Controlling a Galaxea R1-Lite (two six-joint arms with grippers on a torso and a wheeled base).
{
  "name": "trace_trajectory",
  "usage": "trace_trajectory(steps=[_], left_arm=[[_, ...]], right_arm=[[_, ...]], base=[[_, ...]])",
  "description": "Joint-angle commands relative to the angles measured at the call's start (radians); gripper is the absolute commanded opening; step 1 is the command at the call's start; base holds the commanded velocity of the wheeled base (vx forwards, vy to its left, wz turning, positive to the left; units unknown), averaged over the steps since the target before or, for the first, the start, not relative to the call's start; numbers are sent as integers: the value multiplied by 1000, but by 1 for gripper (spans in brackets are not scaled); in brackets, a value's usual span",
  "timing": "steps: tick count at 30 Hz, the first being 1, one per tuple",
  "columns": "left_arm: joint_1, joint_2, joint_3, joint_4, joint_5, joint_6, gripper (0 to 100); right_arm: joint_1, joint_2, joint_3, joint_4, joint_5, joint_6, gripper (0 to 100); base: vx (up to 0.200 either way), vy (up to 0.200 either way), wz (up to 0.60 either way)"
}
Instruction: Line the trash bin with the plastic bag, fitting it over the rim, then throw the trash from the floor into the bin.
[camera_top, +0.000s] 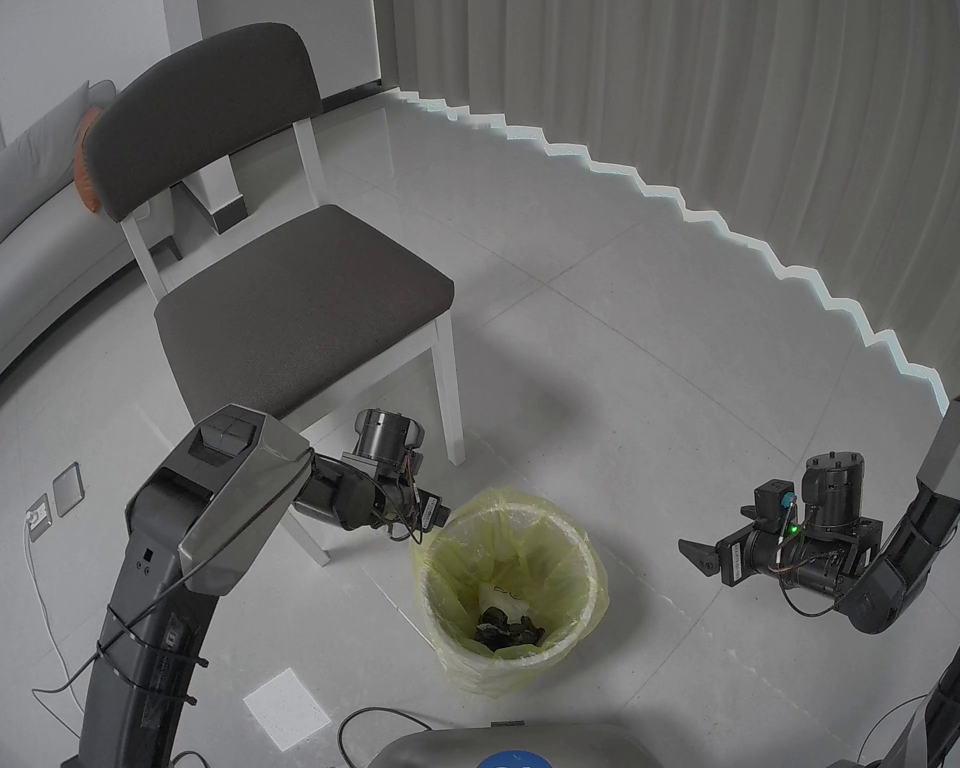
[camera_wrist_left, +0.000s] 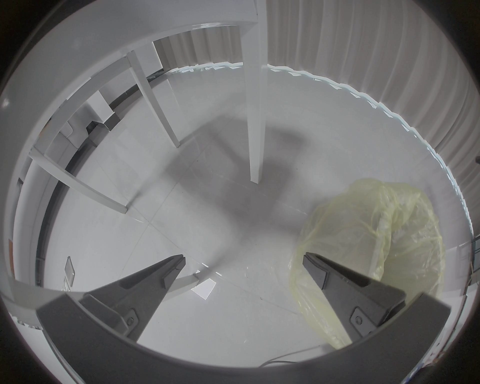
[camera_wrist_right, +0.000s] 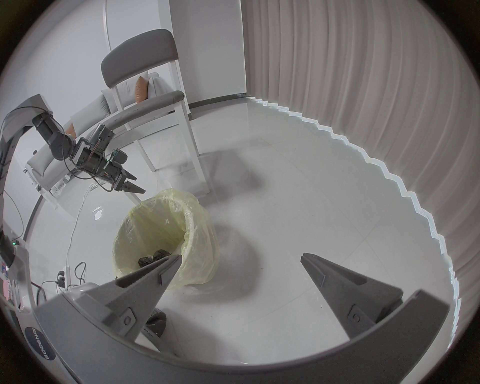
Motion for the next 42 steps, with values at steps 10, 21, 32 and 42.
trace_trajectory(steps=[10,21,32,42], left_arm=[[-43,187,-293,316,0,-5,100],[-30,130,-293,355,0,-14,100],[-20,-61,-293,353,-22,-17,100],[-96,-146,-293,316,-54,-17,100]], right_arm=[[-10,18,-9,0,0,0,100],[-10,12,-6,0,2,0,100],[-10,15,-3,0,2,-6,100],[-7,12,3,0,2,-9,100]], base=[[0,0,0],[0,0,0],[0,0,0],[0,0,0]])
